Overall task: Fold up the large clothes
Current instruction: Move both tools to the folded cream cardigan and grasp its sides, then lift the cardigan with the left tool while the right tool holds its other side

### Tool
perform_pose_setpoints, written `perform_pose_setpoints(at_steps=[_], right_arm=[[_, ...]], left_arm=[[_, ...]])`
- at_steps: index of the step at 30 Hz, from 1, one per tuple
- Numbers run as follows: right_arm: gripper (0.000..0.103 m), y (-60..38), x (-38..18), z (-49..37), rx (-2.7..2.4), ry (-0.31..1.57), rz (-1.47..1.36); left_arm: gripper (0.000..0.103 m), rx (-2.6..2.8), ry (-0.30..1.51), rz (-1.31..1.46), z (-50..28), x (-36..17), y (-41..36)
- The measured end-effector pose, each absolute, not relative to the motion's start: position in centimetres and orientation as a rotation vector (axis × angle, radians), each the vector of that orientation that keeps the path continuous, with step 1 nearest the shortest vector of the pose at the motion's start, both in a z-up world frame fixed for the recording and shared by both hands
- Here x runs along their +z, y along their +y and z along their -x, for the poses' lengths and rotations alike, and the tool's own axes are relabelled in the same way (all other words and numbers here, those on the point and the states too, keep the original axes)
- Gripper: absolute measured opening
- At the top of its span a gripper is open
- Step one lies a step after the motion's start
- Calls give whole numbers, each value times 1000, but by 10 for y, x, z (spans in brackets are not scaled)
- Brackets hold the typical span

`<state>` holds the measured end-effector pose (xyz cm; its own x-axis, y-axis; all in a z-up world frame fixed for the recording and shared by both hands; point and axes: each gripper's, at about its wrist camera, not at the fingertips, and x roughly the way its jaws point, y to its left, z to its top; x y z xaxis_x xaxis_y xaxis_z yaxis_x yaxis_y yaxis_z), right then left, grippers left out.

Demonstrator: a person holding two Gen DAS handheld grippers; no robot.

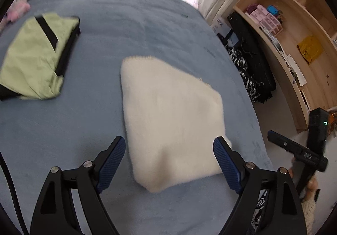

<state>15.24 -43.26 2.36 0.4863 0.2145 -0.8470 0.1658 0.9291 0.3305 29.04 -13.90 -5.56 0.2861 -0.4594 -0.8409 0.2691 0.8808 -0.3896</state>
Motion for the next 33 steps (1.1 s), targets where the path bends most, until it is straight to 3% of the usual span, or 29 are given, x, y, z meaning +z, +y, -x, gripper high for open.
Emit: perform_pose_setpoints(at_steps=[7, 16, 25, 30, 33], right_arm=[[94, -476, -56, -181, 66, 1173, -536], [94, -491, -131, -201, 232, 1263, -711], [94, -460, -166, -218, 391, 1301, -698], [103, -448, -171, -231, 414, 1276, -678], [103, -450, -178, -235, 412, 1270, -704]], left_arm=[[84, -550, 1369, 261, -320, -138, -142], [84, -594, 1399, 333, -341, -194, -145], [92, -641, 1377, 373, -351, -223, -150], [98, -677, 1374, 398, -358, -234, -155], [103, -688, 1381, 405, -361, -242, -160]])
